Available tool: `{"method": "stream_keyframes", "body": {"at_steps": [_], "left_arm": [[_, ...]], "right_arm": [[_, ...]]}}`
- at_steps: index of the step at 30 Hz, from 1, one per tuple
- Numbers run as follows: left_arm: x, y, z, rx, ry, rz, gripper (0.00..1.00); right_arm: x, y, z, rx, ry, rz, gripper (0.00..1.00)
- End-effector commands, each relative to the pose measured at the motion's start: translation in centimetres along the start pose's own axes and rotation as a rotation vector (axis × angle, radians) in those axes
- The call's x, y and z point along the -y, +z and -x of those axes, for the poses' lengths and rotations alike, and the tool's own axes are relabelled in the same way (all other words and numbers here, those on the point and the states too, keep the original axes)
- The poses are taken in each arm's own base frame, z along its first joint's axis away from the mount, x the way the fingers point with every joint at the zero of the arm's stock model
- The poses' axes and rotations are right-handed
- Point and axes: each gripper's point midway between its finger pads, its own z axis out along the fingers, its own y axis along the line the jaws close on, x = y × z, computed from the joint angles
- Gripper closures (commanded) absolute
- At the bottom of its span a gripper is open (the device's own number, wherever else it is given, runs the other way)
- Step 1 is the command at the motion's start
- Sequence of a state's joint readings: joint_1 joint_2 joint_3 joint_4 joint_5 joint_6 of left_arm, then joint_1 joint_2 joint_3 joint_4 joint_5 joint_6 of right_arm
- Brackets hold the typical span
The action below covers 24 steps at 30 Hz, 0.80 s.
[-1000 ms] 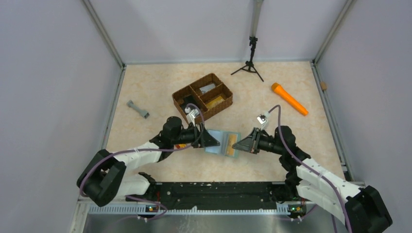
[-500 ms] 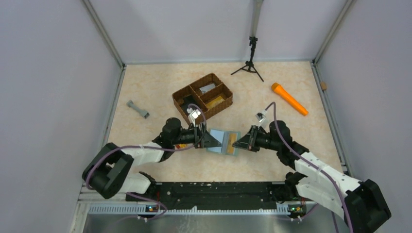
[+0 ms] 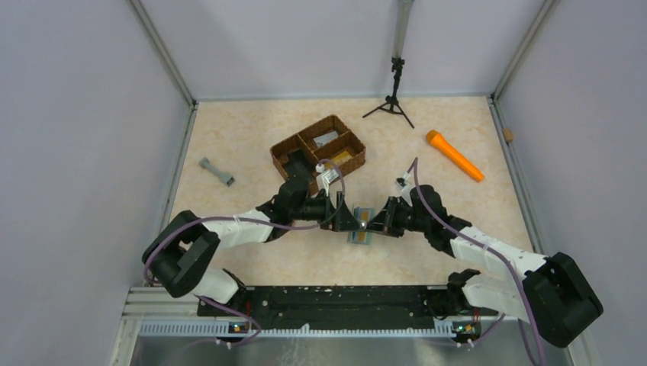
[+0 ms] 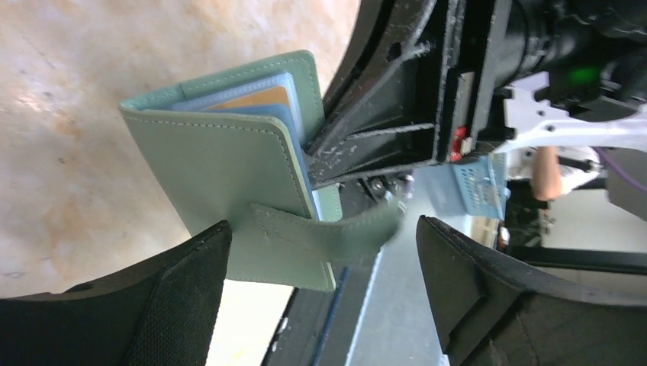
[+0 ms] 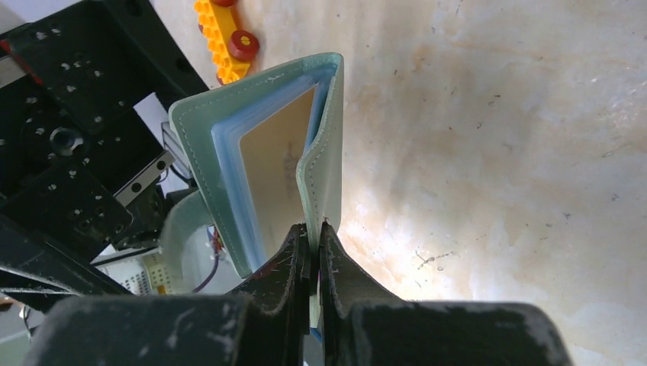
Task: Take the credit cards out of the card holder
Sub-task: Remove the credit card from the card holder.
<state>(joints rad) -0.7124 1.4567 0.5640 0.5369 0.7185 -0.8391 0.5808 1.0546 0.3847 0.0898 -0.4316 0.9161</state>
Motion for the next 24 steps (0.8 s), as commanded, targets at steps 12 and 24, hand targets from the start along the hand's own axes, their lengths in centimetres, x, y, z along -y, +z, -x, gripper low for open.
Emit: {"method": "stream_keyframes", "body": {"at_steps": [12, 24], "left_arm": [[-4.6, 0.3, 0.5, -0.024, 0.038, 0.266, 0.32], [-4.5, -3.0, -0.6, -0.009, 0.011, 0.148, 0.94]], "right_arm": [[-4.0, 0.2, 2.1, 0.049, -0.086, 0.116, 1.0], [-3.0, -0.5, 1.4, 0.054, -0.121, 0.097, 1.0]]}}
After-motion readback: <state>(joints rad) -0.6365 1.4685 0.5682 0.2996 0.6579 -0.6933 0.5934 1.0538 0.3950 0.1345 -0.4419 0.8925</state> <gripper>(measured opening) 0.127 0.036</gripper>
